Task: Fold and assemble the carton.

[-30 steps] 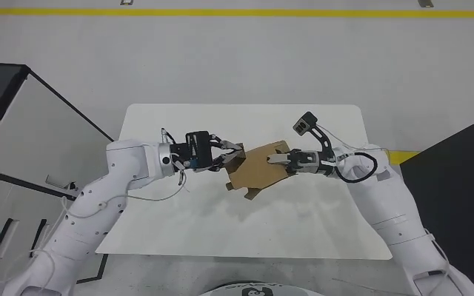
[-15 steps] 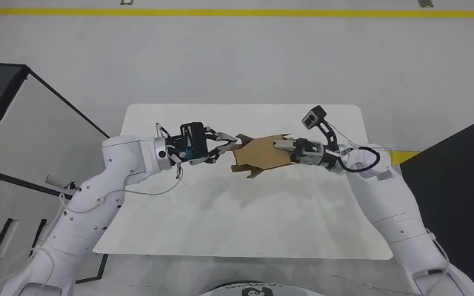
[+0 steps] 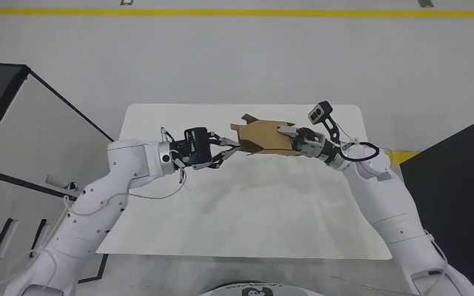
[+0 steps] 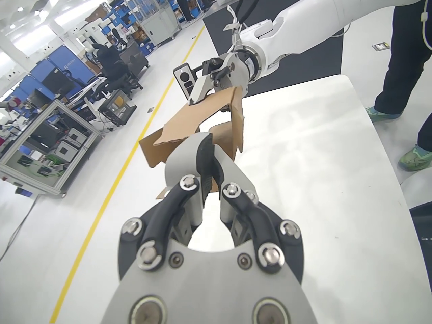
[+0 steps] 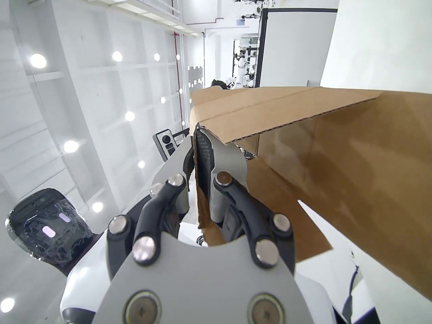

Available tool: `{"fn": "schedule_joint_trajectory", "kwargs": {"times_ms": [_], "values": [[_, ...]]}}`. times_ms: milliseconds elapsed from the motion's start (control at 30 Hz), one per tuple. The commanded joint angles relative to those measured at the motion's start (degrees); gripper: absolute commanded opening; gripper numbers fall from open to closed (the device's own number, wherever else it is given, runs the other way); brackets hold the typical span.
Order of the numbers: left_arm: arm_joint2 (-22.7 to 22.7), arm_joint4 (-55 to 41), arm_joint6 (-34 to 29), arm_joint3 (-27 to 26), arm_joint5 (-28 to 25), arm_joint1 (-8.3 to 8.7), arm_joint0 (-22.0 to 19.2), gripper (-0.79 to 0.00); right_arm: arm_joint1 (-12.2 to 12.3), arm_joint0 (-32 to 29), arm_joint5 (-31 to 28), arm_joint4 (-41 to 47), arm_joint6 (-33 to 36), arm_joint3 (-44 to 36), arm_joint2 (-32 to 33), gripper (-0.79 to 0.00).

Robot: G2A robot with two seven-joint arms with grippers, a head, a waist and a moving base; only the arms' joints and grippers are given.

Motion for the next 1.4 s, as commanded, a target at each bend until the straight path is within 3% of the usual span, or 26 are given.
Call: {"fn": "schedule_joint_trajectory", "kwargs": {"times_ms": [0,1100,1367], "values": [[0.61,0.03,0.10,-0.02,-0.36,-0.13,-0.28,-0.785,-0.07,0.08,0.14,-0.25,-0.62,-0.01,-0.16,-0.785],[9.64,1.31,0.65,1.30,-2.21,-2.65,-5.52,-0.785,-1.04,0.62,1.51,-1.76,-4.74,-1.26,-1.74,-0.785],[7.52,1.38,0.85,1.42,-1.45,-2.46,-5.35,-0.785,-0.84,-0.36,1.34,-0.52,-3.27,-0.58,-0.15,-0.785]]}}
